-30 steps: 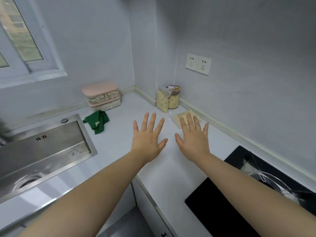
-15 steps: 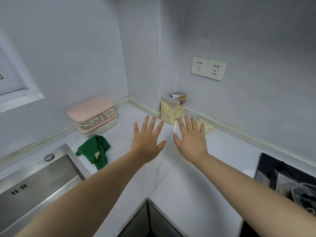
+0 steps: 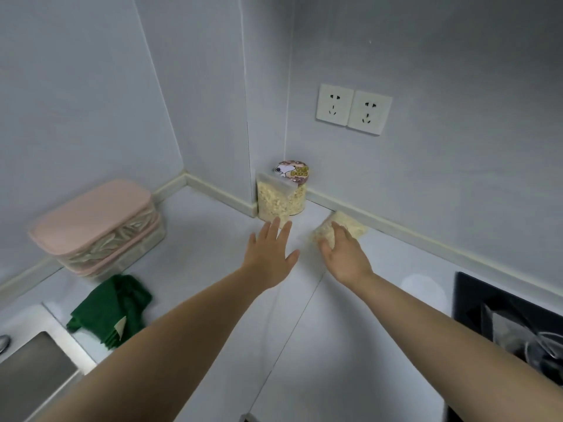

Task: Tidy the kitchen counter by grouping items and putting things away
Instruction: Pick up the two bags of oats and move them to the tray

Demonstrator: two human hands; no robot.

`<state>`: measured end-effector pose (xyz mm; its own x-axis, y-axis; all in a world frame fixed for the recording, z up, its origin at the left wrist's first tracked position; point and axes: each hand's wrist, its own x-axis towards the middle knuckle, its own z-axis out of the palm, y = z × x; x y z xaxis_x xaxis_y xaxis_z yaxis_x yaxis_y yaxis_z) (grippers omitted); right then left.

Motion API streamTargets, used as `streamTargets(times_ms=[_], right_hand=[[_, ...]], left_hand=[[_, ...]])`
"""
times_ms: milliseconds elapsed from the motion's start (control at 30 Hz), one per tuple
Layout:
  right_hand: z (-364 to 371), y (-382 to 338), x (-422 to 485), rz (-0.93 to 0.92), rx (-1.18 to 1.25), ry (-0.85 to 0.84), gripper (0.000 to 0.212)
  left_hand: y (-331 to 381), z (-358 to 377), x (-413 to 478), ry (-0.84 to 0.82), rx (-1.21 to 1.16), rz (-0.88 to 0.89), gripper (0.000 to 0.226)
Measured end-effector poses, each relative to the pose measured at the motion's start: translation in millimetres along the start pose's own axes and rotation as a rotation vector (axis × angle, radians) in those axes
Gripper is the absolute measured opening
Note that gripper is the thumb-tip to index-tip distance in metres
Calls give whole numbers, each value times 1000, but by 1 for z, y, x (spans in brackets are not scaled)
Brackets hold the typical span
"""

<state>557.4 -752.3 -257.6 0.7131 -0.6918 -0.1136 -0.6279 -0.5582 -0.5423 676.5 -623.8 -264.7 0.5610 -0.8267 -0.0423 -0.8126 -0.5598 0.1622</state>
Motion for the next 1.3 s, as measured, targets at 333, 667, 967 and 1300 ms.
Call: streamTargets(times_ms=[333,667,967,1300], right_hand=[[0,34,92,-199,-580,-239,83],[6,48,162,-301,-1031,-502,85],[12,37,182,-429,-1127,-638,81],[8,44,188,-513,-1169,-471,44]], left_hand=[[-27,34,89,-76,-466,-210,76],[-63,65,162,103,-843,-404,72],[-69,56,175,159,-965,-384,85],[-68,55,173,190,-1054,-345,76]])
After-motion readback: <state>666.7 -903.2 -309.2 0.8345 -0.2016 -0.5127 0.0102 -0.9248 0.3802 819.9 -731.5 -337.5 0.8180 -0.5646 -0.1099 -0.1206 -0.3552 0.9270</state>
